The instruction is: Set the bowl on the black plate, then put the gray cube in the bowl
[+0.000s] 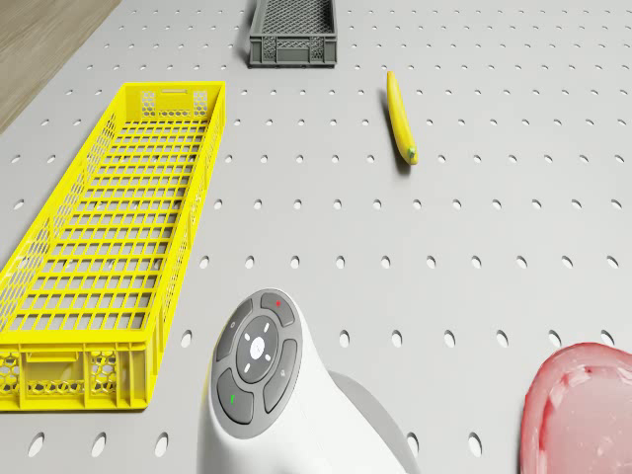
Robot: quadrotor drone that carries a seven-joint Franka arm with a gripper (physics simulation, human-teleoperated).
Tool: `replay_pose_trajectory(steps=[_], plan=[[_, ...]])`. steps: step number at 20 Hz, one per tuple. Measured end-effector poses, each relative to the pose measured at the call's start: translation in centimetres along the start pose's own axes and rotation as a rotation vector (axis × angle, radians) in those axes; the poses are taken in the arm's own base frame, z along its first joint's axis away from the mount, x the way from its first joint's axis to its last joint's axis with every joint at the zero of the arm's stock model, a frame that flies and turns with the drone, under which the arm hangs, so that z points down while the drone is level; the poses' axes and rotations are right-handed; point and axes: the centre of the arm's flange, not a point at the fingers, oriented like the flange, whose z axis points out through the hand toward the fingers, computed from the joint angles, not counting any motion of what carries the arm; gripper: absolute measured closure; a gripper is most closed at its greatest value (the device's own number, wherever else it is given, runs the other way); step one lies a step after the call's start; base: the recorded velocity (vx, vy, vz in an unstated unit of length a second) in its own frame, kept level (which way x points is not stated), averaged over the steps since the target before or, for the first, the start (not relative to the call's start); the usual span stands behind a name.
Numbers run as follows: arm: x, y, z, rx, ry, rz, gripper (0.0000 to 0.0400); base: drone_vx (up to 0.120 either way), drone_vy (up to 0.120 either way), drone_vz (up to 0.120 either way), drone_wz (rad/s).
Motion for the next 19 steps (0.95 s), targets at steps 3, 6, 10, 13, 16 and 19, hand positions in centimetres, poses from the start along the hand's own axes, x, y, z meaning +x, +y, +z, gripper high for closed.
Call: replay_pose_trajectory(steps=[3, 6, 10, 13, 16, 19], plan=[[0.0, 0.0, 0.4, 0.0, 0.0, 0.0, 0.0071, 0.0, 0.0, 0.0, 0.0], [0.0, 0.0, 0.0, 0.0, 0.0, 0.0, 0.0033, 0.0, 0.0, 0.093, 0.0], [0.0, 0.0, -0.5, 0.0, 0.0, 0.0, 0.0012, 0.0, 0.0, 0.12, 0.0], [0.0, 0.0, -0.6, 0.0, 0.0, 0.0, 0.0006, 0.0, 0.0, 0.093, 0.0], [0.0, 0.0, -0.7, 0.0, 0.0, 0.0, 0.0003, 0.0, 0.0, 0.0, 0.0], [0.0, 0.0, -0.7, 0.0, 0.0, 0.0, 0.0001, 0.0, 0.0, 0.0, 0.0]])
